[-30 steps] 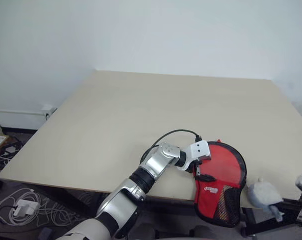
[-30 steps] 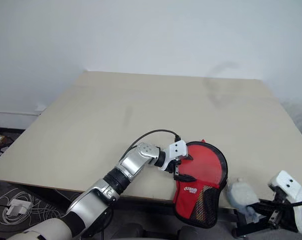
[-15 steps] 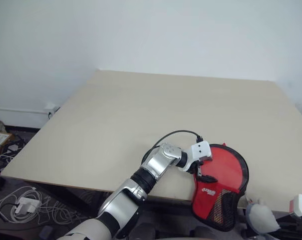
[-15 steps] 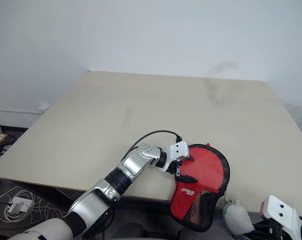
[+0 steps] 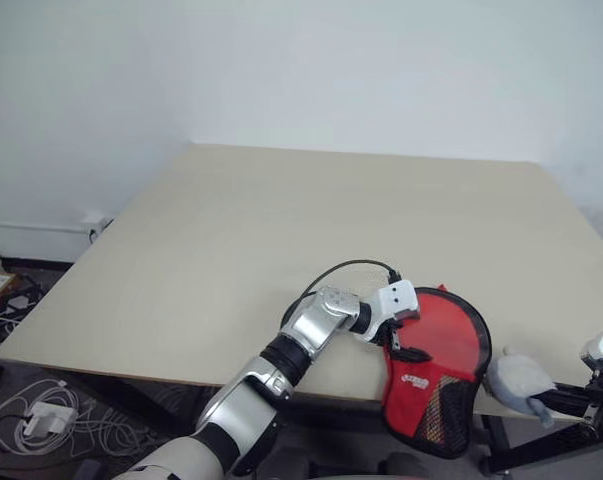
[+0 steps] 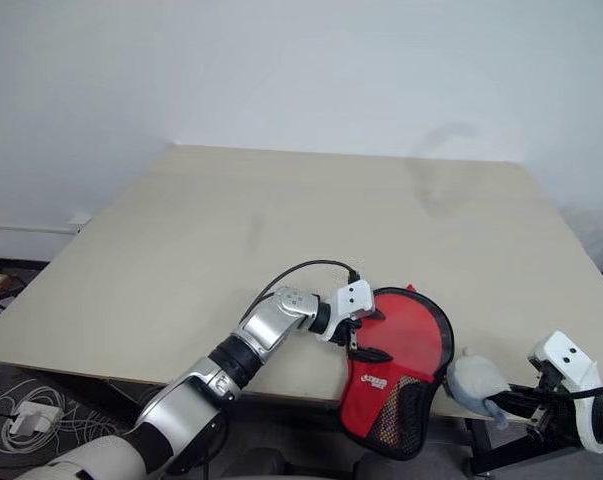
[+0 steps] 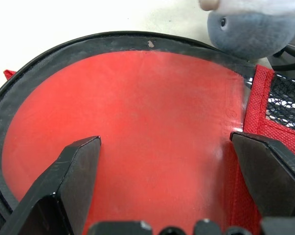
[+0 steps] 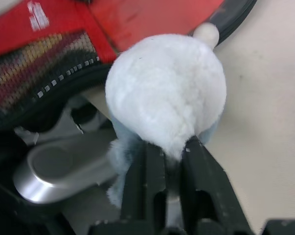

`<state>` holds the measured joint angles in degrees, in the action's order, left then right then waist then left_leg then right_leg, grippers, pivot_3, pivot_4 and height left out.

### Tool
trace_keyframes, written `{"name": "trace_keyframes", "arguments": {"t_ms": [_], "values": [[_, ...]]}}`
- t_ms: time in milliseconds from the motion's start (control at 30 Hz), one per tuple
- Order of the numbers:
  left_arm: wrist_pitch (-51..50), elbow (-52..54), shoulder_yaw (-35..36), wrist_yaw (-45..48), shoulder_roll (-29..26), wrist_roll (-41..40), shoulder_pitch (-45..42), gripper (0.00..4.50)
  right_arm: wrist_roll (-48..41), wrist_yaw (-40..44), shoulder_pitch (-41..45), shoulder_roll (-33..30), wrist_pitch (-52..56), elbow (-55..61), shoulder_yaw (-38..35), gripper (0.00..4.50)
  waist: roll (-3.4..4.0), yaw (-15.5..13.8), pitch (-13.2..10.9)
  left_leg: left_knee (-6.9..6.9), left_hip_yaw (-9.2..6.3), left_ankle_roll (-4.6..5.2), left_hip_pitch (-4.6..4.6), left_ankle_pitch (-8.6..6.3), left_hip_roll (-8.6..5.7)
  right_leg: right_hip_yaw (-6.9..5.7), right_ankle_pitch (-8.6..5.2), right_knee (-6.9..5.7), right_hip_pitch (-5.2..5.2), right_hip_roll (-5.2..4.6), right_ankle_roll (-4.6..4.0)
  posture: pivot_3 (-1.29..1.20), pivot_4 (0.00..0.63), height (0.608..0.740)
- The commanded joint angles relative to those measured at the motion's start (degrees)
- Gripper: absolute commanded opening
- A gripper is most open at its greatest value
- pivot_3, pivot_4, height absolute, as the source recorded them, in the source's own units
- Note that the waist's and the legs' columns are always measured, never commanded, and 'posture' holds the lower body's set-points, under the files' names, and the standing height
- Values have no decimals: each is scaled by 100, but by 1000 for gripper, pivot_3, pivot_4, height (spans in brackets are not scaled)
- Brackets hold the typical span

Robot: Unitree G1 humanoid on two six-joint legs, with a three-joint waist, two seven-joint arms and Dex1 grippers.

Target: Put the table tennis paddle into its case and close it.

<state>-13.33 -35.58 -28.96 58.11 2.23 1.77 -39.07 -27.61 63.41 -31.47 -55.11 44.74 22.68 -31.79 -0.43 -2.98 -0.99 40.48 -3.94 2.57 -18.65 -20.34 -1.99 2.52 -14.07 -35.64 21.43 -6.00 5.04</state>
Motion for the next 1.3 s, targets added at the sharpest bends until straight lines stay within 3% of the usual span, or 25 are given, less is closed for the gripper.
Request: {"name": "trace_keyframes", "arguments": {"t_ms": [33, 167, 533, 867, 1033, 1133, 1300], "values": [[-101, -197, -70, -12, -103, 188, -7, 4500, -109, 153, 19, -130, 17, -24, -184, 1858, 1, 0, 1, 0, -1, 0, 0, 0, 0, -1, 0, 0, 1, 0, 0, 0, 0, 716], [-76, -231, -73, 4, -111, 201, -37, 4500, -263, 321, 91, -277, 156, -50, -434, 3214, 1, 1, 0, 0, 1, 0, 0, 0, 0, 0, 0, 0, 2, 0, 1, 0, 0, 716], [44, -442, -90, 9, -79, 234, -126, 4500, -976, 149, 908, -568, 1183, 215, -478, 3214, 0, 7, 0, 0, 1, 0, 0, 0, 1, 1, 0, -1, 3, 1, 1, 0, 0, 716], [63, -423, -150, 10, -7, 261, -119, 4500, -144, 143, 1961, -1221, 745, -821, 1664, 3214, 1, 33, 1, 0, -1, -2, -4, 1, -1, -2, 0, -1, 9, -3, 0, 0, 0, 716], [29, -357, -136, -22, -27, 265, -67, 4500, -65, 369, 2237, -1407, 689, -1025, 2203, 3214, 0, 41, 0, 0, -4, -2, -3, 1, -1, -4, 0, 0, 7, -4, 0, 0, 0, 716], [-1, -302, -133, -29, -50, 261, -30, 4500, -51, 501, 2215, -1449, 439, -1050, 2201, 2684, -1, 43, 0, 0, -5, -3, -4, 1, -1, -6, 0, 0, 7, -5, 0, 0, 0, 716], [-37, -253, -137, -59, -69, 269, 13, 4500, -195, 926, 1774, -1592, 185, -865, 1805, 1061, -1, 46, 0, 0, -6, -3, -4, 1, -1, -7, 1, 0, 7, -5, 1, 0, 0, 716]]}}
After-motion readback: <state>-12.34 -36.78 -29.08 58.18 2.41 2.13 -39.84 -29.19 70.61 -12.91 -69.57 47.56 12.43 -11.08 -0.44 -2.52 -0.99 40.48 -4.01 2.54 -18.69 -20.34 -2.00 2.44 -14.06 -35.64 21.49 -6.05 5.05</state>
